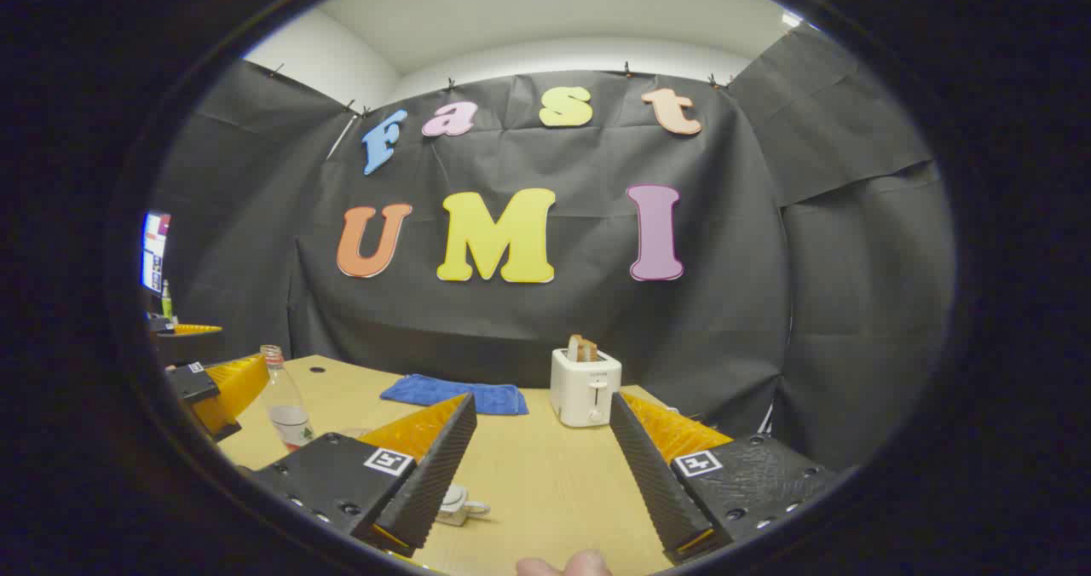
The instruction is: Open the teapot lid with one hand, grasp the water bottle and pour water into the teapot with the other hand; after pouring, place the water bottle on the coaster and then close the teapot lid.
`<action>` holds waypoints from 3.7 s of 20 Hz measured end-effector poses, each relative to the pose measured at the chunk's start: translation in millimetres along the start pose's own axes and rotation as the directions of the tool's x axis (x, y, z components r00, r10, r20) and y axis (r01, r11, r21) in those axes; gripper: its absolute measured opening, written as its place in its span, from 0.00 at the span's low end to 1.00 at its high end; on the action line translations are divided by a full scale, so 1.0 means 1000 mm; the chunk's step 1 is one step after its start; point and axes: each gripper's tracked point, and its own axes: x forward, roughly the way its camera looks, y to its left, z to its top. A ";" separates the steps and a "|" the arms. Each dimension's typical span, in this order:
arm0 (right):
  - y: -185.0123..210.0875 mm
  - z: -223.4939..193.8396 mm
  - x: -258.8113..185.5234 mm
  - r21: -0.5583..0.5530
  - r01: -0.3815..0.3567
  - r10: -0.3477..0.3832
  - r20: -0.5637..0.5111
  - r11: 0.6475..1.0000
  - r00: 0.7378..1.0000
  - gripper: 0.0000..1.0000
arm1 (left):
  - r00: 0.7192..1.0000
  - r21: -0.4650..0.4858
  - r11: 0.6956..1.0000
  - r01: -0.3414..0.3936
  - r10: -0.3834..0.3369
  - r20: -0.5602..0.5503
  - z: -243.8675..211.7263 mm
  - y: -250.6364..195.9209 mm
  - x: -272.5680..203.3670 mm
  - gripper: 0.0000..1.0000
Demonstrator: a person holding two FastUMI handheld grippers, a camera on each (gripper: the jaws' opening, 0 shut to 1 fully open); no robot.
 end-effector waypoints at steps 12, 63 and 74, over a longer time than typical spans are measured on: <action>0.004 0.000 0.000 -0.006 -0.010 0.010 0.005 1.000 1.000 0.95 | 1.000 -0.005 1.000 -0.007 0.007 -0.013 -0.003 0.002 0.001 0.99; 0.118 -0.152 0.066 -0.078 -0.225 0.196 -0.276 0.971 0.941 0.15 | 0.996 -0.027 0.996 -0.086 0.084 -0.037 0.003 0.062 0.001 0.99; 0.118 -0.150 0.066 -0.083 -0.262 0.227 -0.297 0.961 0.927 0.00 | 0.996 -0.043 0.996 -0.081 0.079 -0.037 0.006 0.065 -0.001 0.99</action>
